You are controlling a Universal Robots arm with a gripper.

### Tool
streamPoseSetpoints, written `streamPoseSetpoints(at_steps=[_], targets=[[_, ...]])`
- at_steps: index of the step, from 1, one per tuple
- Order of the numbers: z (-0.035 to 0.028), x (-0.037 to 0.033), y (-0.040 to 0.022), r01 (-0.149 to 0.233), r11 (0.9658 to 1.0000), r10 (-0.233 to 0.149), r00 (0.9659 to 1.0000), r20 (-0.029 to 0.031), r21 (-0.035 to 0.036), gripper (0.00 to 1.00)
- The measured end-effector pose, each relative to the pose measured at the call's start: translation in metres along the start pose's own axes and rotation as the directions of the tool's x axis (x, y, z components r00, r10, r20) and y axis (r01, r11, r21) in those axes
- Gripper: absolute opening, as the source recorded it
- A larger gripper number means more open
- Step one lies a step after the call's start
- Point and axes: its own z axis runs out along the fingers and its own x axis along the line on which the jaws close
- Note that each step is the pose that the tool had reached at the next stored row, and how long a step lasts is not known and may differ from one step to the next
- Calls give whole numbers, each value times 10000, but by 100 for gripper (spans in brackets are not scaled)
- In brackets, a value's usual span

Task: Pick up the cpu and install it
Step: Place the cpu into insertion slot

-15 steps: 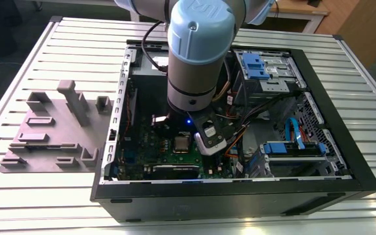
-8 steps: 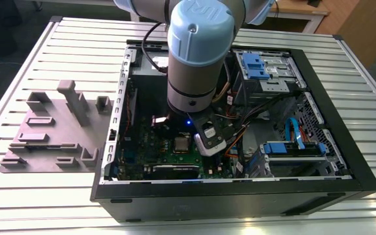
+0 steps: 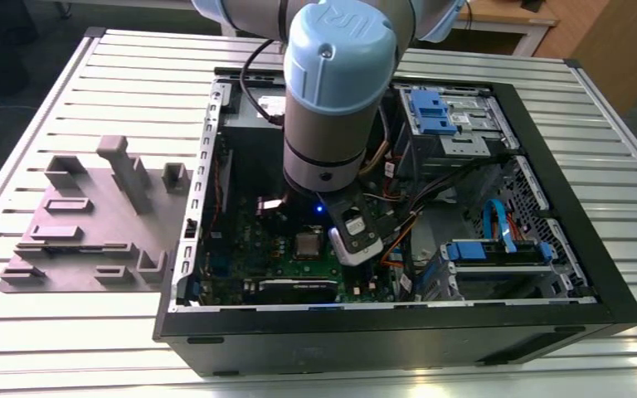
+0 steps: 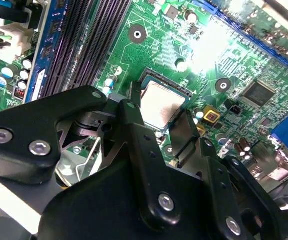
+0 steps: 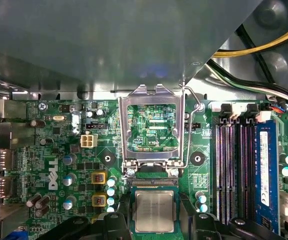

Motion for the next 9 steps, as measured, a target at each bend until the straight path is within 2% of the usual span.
streamPoseSetpoints(at_steps=[9], targets=[[25,0,1,0,10000,0,10000,0,-8,47]])
